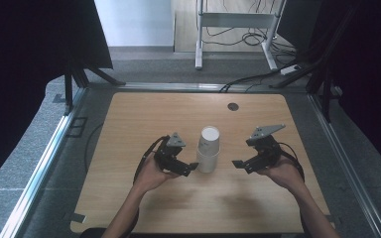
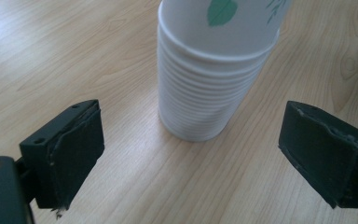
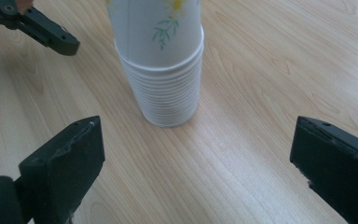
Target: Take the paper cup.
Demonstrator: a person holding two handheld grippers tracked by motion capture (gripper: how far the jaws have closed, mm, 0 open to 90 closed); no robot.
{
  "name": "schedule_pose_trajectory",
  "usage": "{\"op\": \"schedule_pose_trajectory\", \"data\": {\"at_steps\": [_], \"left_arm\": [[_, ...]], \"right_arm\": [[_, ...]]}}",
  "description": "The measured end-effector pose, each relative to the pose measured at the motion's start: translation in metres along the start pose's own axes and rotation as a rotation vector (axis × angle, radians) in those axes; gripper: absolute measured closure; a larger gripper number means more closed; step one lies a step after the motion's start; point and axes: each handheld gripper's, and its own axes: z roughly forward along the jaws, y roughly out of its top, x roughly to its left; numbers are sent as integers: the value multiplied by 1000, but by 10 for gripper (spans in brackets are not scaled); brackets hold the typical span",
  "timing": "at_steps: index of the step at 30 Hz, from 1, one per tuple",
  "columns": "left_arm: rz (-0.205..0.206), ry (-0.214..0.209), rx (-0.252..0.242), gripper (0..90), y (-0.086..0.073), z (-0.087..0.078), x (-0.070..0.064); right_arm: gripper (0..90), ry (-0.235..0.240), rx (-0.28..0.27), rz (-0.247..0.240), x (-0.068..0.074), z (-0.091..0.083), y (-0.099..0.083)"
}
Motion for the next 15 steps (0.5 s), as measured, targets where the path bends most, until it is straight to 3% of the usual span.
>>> {"op": "schedule_pose_trajectory", "data": {"at_steps": [7,15], "left_arm": [[14,-17,3,65,7,7,-2],[39,-5,17,78,12,15,-5]], "right_arm": [[24,9,27,-34,4,3,11],[63,19,50,-61,5,9,27]]}}
